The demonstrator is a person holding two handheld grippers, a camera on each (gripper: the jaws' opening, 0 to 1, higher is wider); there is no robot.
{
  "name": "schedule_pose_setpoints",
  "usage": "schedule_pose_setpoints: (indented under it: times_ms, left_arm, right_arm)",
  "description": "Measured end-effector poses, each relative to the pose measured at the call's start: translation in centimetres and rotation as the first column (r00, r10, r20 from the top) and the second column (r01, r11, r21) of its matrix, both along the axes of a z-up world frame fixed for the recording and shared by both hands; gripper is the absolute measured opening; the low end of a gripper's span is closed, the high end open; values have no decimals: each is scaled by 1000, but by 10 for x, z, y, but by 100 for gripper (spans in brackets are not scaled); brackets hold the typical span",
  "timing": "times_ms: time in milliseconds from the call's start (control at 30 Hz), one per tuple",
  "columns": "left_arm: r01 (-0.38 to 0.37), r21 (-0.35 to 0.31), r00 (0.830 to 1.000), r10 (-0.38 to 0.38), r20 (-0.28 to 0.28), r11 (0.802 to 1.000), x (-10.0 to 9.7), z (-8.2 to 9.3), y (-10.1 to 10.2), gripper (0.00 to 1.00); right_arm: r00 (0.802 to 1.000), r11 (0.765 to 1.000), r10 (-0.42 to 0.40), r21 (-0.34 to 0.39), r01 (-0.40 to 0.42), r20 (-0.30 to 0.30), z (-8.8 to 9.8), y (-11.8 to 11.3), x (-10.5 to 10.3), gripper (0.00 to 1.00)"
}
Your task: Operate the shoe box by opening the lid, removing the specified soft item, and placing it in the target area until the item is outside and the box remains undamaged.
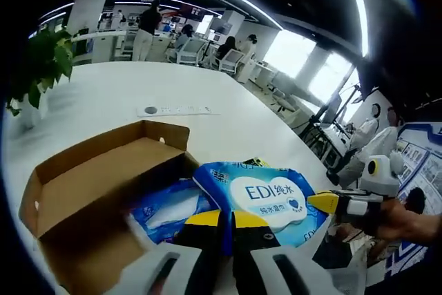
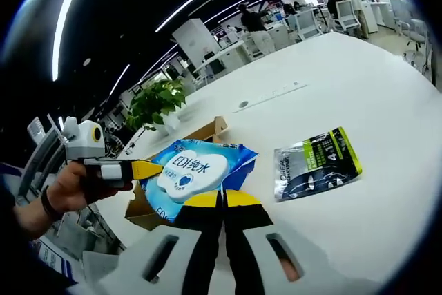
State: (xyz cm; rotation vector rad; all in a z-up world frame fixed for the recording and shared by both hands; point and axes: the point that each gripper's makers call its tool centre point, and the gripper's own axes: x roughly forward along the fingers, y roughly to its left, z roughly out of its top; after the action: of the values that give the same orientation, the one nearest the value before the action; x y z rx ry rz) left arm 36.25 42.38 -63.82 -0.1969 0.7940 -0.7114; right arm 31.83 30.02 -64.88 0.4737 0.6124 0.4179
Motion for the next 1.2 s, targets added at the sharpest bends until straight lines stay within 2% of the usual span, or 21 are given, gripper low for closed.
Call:
schedule_pose_setpoints:
  times_ms: [233, 533, 733, 933, 1200]
  left_arm:
    - [65, 3, 998, -65, -10, 998, 0, -4, -34, 3]
    - [164, 12, 986, -164, -22, 986, -4, -13, -87, 3]
    - [194, 15, 981, -194, -30, 981, -5, -18, -107, 3]
    - [193, 36, 981, -193, -17, 980, 0, -21, -116, 3]
    - [135, 30, 991, -135, -19, 990, 10, -25, -117, 3]
  right_arm:
    - [998, 998, -58, -1, 58, -9, -4, -30, -10, 0]
    - [991, 991, -130, -10, 130, -35, -13, -75, -24, 0]
    - [986, 987, -162, -18, 161, -50, -19, -98, -25, 0]
    - [985, 986, -162, -36, 160, -60, -26, -109, -12, 0]
    - [985, 986, -158, -67, 153, -74, -37, -123, 26, 0]
